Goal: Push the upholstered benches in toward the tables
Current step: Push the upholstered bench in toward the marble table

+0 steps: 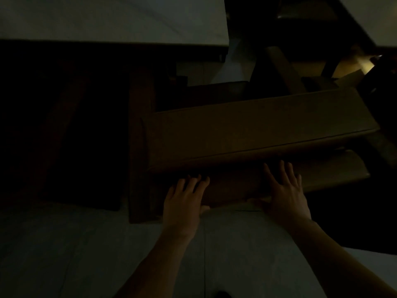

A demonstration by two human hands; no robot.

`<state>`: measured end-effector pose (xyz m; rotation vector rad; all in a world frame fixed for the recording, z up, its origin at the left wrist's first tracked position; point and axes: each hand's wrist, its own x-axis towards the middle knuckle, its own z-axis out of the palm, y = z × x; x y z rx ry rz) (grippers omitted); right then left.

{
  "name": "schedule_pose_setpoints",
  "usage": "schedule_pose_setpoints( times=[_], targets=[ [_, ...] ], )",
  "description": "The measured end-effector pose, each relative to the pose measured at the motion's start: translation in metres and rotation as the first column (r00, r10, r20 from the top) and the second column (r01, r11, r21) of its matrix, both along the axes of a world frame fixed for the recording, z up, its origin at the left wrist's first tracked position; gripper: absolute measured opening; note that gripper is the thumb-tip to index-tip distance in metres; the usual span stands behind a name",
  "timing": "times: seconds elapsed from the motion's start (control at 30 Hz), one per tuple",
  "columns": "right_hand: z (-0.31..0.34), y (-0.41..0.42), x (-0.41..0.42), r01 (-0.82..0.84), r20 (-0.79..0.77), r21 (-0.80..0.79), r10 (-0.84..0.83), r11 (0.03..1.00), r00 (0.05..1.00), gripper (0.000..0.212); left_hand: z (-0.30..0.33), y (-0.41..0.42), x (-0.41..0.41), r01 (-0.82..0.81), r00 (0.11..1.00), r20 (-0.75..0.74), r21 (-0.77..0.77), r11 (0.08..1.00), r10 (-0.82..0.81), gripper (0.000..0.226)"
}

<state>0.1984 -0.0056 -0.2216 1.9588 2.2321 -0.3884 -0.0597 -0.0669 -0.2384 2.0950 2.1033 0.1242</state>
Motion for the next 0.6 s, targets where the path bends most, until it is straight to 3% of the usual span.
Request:
schedule_pose_setpoints(
  times=[0.6],
  targets=[
    [0.010, -0.060, -0.094, 0.017, 0.007, -0.061, -0.017, 0.998, 1.000, 0.108, 0.003, -0.045, -0.084, -0.062, 0.997, 0.034, -0.004, 0.998, 0.062, 0.071]
  ],
)
